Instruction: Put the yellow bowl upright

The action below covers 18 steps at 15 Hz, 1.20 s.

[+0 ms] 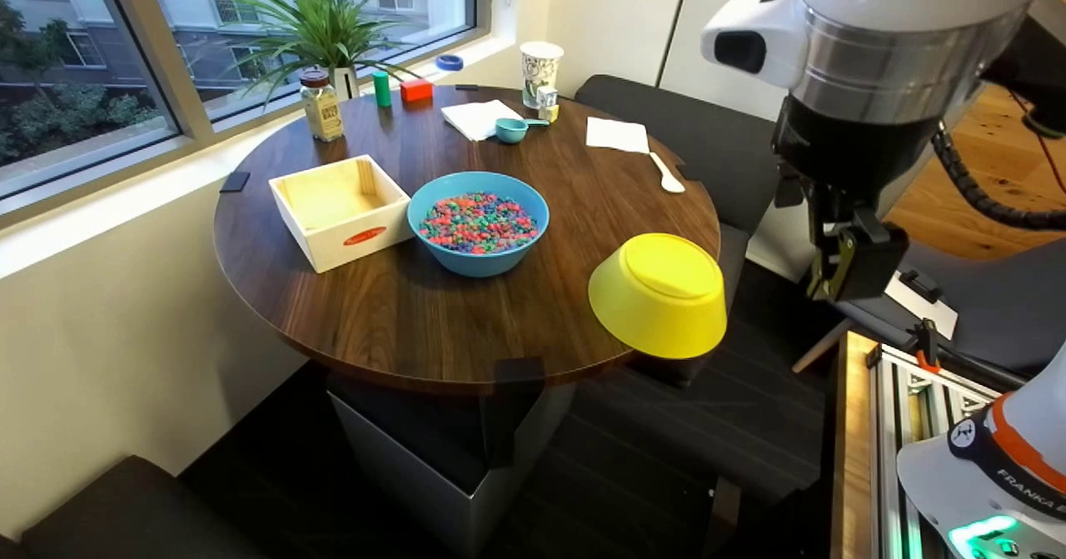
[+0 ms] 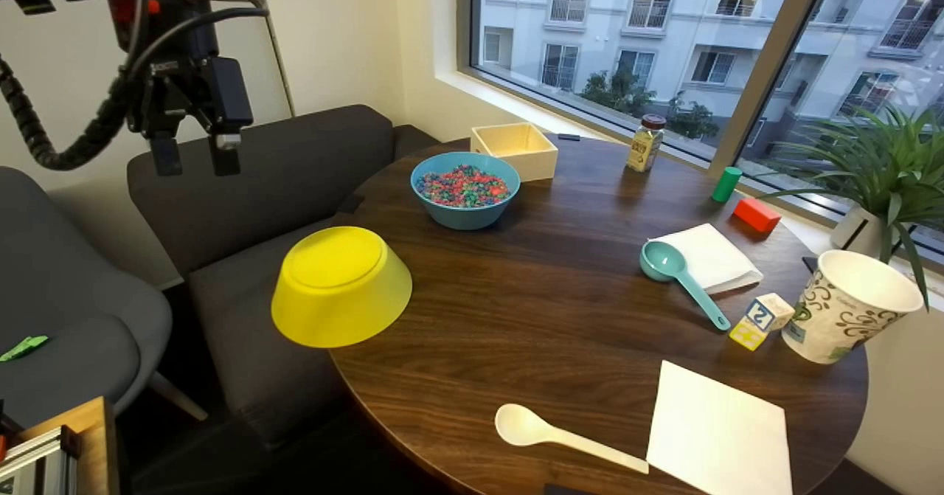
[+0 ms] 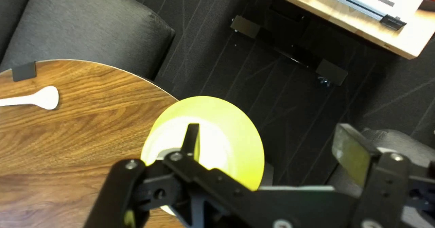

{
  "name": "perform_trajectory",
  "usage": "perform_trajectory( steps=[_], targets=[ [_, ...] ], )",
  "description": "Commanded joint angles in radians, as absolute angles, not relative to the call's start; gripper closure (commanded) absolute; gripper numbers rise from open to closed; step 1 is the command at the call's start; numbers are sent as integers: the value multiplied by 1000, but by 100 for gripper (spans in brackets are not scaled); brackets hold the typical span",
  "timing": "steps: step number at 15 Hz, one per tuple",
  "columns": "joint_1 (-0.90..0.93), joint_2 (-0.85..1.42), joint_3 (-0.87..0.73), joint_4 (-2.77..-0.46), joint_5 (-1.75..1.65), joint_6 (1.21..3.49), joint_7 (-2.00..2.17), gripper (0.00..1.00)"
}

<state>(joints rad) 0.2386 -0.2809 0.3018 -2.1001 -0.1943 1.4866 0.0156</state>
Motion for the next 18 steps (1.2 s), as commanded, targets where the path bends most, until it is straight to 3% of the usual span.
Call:
perform_trajectory(
  steps=[1,7,18],
  targets=[
    [288,-358,317,-2249,-213,1612,-2,0],
    [305,-351,360,-2427,-349,1793,79,0],
    [304,-301,377,-2436,-388,1750,97,0]
  ],
)
